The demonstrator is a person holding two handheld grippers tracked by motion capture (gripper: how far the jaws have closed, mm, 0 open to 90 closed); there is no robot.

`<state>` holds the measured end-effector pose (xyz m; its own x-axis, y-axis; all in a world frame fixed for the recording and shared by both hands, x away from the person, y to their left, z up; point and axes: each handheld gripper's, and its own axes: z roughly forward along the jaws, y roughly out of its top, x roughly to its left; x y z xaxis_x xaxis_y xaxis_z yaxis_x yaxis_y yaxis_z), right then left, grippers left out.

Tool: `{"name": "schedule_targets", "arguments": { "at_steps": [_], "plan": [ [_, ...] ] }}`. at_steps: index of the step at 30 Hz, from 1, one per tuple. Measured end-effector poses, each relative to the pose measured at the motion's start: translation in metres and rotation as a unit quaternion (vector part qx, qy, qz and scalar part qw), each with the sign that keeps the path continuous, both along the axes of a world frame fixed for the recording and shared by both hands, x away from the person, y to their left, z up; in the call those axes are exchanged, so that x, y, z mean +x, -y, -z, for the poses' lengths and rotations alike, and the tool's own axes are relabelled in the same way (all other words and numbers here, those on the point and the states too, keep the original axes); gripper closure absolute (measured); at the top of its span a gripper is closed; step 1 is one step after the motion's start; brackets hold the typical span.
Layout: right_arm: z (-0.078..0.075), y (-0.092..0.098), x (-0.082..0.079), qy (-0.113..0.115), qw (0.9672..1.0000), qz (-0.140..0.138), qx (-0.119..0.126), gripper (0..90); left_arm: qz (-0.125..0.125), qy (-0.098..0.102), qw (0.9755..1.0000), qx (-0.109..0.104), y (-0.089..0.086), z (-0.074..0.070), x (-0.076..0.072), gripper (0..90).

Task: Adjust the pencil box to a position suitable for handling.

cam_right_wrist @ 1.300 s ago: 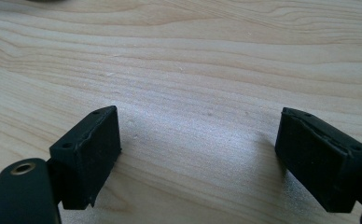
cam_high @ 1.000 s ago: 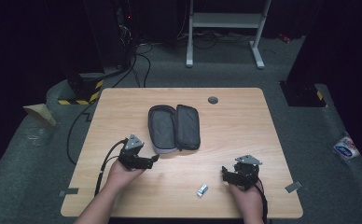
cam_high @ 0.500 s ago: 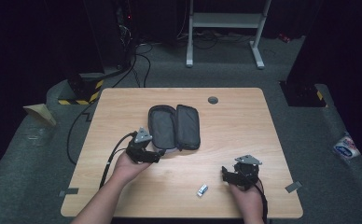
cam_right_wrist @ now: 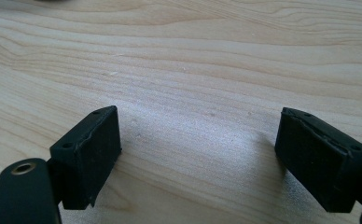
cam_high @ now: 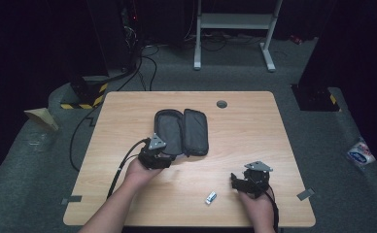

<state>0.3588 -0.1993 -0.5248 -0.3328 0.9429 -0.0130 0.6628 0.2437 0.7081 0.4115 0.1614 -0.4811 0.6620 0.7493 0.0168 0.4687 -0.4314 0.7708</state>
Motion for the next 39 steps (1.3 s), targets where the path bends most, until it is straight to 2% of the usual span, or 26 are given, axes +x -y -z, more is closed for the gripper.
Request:
{"name": "schedule_targets", "arguments": {
  "at_steps": [7,15,24,28,31,39],
  "plan": [
    [0.000,0.000,0.000,0.000,1.0000,0.000,0.000,14.0,-0.004,0.006,1.0000,0.005,0.002,0.002,0.000,49.7],
    [0.000,0.000,0.000,0.000,1.0000,0.000,0.000,14.0,0.006,-0.002,1.0000,0.004,0.005,0.008,-0.002,59.0],
    [0.000,0.000,0.000,-0.001,1.0000,-0.001,0.001,14.1,0.007,0.001,1.0000,0.004,0.003,0.013,-0.008,71.1],
    [0.000,0.000,0.000,0.000,1.0000,-0.002,0.001,14.2,0.010,0.000,0.9999,-0.004,0.003,0.015,-0.012,76.5],
    [0.000,0.000,0.000,0.000,1.0000,-0.002,0.001,14.2,0.012,-0.010,0.9997,-0.017,0.004,0.015,-0.015,79.5],
    [0.000,0.000,0.000,0.000,1.0000,-0.002,0.000,14.5,0.028,-0.013,0.9992,-0.026,0.015,0.016,-0.028,84.7]
  ]
}}
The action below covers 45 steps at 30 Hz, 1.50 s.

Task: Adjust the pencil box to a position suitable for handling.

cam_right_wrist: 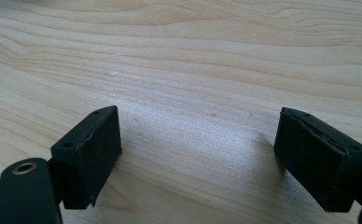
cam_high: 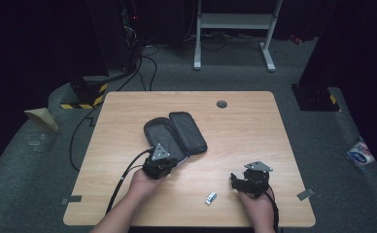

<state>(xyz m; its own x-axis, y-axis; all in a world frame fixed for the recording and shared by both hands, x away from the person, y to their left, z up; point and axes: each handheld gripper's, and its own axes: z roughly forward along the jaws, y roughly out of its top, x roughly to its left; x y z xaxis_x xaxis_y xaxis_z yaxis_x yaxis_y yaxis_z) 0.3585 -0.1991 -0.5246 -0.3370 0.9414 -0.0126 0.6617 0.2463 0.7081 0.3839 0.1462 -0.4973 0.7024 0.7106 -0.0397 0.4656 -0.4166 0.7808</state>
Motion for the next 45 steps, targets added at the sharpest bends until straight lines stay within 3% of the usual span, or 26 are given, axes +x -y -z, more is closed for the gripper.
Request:
{"name": "schedule_targets", "arguments": {
  "at_steps": [11,21,26,36,43,45],
  "plan": [
    [0.000,0.000,0.000,0.000,1.0000,0.001,0.001,14.6,0.006,0.013,0.9999,-0.006,0.016,0.003,-0.018,87.7],
    [0.000,0.000,0.000,0.002,1.0000,-0.003,-0.002,15.1,0.019,0.019,0.9992,-0.029,0.040,0.005,-0.040,87.8],
    [0.000,0.000,0.000,0.002,1.0000,0.000,-0.001,15.2,0.025,0.023,0.9990,-0.028,0.045,0.005,-0.045,87.7],
    [0.000,0.000,0.000,0.002,1.0000,0.000,-0.001,15.2,0.005,0.036,0.9980,-0.051,0.022,-0.009,-0.045,72.8],
    [0.000,0.000,0.000,0.002,1.0000,0.000,-0.001,15.2,-0.051,0.056,0.9962,-0.043,-0.020,-0.018,-0.030,67.9],
    [0.000,0.000,0.000,0.002,1.0000,0.000,-0.001,15.2,-0.073,0.061,0.9949,-0.033,-0.034,-0.019,-0.022,66.7]
  ]
}}
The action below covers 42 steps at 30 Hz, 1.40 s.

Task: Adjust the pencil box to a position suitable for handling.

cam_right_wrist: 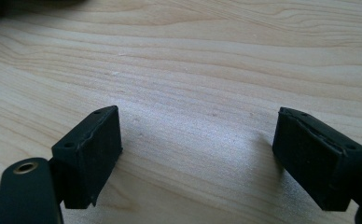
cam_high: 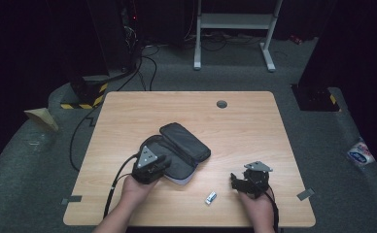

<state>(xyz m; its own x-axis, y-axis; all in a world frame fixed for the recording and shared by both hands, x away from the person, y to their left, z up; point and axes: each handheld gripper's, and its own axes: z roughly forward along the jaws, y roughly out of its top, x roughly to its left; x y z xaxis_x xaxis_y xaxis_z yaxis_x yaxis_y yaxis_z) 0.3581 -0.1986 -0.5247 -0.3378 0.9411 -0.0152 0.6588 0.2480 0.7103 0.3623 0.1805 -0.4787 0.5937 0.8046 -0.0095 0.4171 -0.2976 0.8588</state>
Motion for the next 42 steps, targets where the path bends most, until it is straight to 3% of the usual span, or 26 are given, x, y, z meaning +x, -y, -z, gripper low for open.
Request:
{"name": "schedule_targets", "arguments": {
  "at_steps": [8,16,28,36,40,42],
  "plan": [
    [0.000,0.000,0.000,0.000,1.0000,0.000,0.000,15.3,-0.076,-0.001,0.9969,0.018,-0.046,0.001,0.032,64.4],
    [0.000,0.000,0.000,0.000,1.0000,0.000,0.000,15.4,-0.112,-0.021,0.9934,0.015,-0.064,0.012,0.048,63.5],
    [0.000,0.000,0.000,0.000,1.0000,0.000,0.000,15.6,-0.111,-0.036,0.9931,0.005,-0.076,0.015,0.050,75.8],
    [0.000,0.000,-0.001,0.001,1.0000,-0.003,0.001,17.5,-0.099,-0.043,0.9942,0.005,-0.075,0.021,0.041,84.6],
    [-0.001,0.000,-0.003,0.004,1.0000,-0.005,0.000,22.1,-0.093,-0.044,0.9947,0.005,-0.076,0.024,0.032,85.4],
    [-0.001,0.000,-0.004,0.010,0.9999,-0.014,-0.001,28.9,-0.087,-0.042,0.9953,0.005,-0.075,0.026,0.025,85.4]
  ]
}}
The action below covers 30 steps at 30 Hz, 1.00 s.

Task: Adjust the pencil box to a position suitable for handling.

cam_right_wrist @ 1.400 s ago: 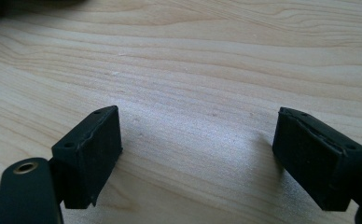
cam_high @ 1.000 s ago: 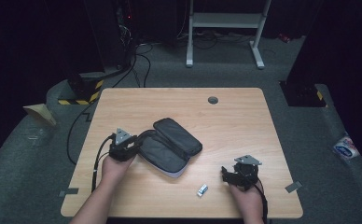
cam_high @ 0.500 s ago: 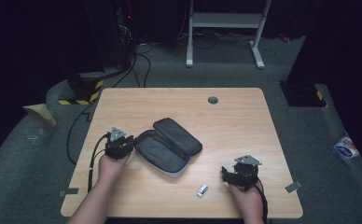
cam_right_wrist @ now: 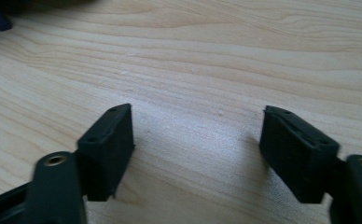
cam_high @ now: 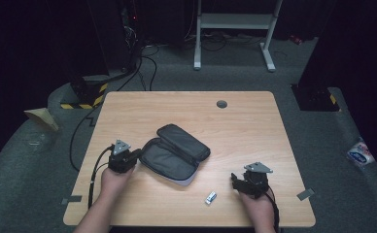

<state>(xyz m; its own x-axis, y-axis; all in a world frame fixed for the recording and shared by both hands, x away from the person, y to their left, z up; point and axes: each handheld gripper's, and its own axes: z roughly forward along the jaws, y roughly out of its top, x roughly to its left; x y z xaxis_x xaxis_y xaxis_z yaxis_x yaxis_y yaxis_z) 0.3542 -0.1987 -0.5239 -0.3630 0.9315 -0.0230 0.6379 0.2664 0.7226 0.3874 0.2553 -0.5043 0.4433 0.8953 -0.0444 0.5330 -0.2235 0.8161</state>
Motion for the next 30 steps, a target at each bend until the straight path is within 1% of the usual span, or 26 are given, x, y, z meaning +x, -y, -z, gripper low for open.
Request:
{"name": "schedule_targets", "arguments": {
  "at_steps": [1,4,6,8,9,10,11,12,13,14,16,17,19,20,22,24,25,26,27,28,30],
  "plan": [
    [0.000,0.000,-0.001,0.002,1.0000,0.002,0.002,31.8,0.002,0.000,1.0000,-0.001,0.001,0.001,-0.002,85.4],
    [-0.002,-0.002,-0.001,0.006,1.0000,0.002,-0.005,33.8,0.012,0.003,0.9999,-0.004,0.003,0.002,-0.010,84.9],
    [-0.005,-0.004,0.000,0.004,1.0000,0.000,0.006,34.5,0.021,0.005,0.9997,-0.013,0.006,0.004,-0.017,84.2],
    [-0.012,-0.007,0.003,0.012,0.9999,-0.005,0.003,36.0,0.032,0.009,0.9994,-0.013,0.010,0.005,-0.023,82.8],
    [-0.015,-0.008,0.004,0.014,0.9998,-0.005,0.009,36.3,0.036,0.008,0.9992,-0.014,0.014,0.005,-0.026,82.0],
    [-0.019,-0.010,0.005,0.017,0.9996,-0.004,0.020,36.6,0.043,0.009,0.9989,-0.015,0.016,0.005,-0.030,81.7],
    [-0.022,-0.012,0.003,0.023,0.9992,-0.006,0.032,37.0,0.046,0.008,0.9986,-0.022,0.019,0.006,-0.032,81.3],
    [-0.023,-0.014,0.001,0.029,0.9988,-0.010,0.038,37.6,0.055,0.010,0.9982,-0.023,0.023,0.006,-0.035,80.8],
    [-0.022,-0.018,-0.002,0.030,0.9985,-0.018,0.041,38.1,0.061,0.009,0.9978,-0.023,0.026,0.006,-0.037,80.2],
    [-0.022,-0.020,-0.004,0.028,0.9985,-0.021,0.042,38.8,0.068,0.012,0.9975,-0.017,0.029,0.005,-0.038,79.9],
    [-0.021,-0.025,-0.009,0.035,0.9981,-0.034,0.038,41.1,0.082,0.017,0.9964,-0.013,0.037,0.005,-0.041,79.4],
    [-0.022,-0.028,-0.013,0.040,0.9976,-0.044,0.037,42.3,0.084,0.015,0.9962,-0.017,0.039,0.005,-0.042,78.9],
    [-0.022,-0.031,-0.016,0.046,0.9971,-0.051,0.033,43.2,0.092,0.014,0.9955,-0.018,0.041,0.005,-0.043,78.4],
    [-0.022,-0.031,-0.016,0.047,0.9967,-0.055,0.036,43.6,0.094,0.014,0.9953,-0.019,0.043,0.006,-0.044,78.1],
    [-0.022,-0.031,-0.018,0.043,0.9962,-0.059,0.047,43.5,0.103,0.020,0.9942,-0.020,0.045,0.005,-0.046,77.0],
    [-0.021,-0.033,-0.020,0.038,0.9952,-0.071,0.055,42.8,0.105,0.024,0.9938,-0.028,0.048,0.004,-0.049,74.9],
    [-0.021,-0.034,-0.021,0.038,0.9950,-0.075,0.055,42.6,0.105,0.029,0.9937,-0.025,0.048,0.004,-0.050,73.8],
    [-0.021,-0.035,-0.022,0.036,0.9947,-0.078,0.057,42.1,0.104,0.028,0.9937,-0.030,0.049,0.004,-0.051,72.9],
    [-0.021,-0.037,-0.024,0.034,0.9939,-0.084,0.063,41.4,0.105,0.031,0.9936,-0.029,0.049,0.003,-0.052,72.0],
    [-0.022,-0.039,-0.025,0.035,0.9934,-0.088,0.064,40.8,0.104,0.034,0.9936,-0.028,0.049,0.003,-0.052,70.8],
    [-0.025,-0.043,-0.027,0.040,0.9921,-0.099,0.066,39.7,0.100,0.036,0.9939,-0.032,0.049,0.003,-0.054,68.1]
  ]
}}
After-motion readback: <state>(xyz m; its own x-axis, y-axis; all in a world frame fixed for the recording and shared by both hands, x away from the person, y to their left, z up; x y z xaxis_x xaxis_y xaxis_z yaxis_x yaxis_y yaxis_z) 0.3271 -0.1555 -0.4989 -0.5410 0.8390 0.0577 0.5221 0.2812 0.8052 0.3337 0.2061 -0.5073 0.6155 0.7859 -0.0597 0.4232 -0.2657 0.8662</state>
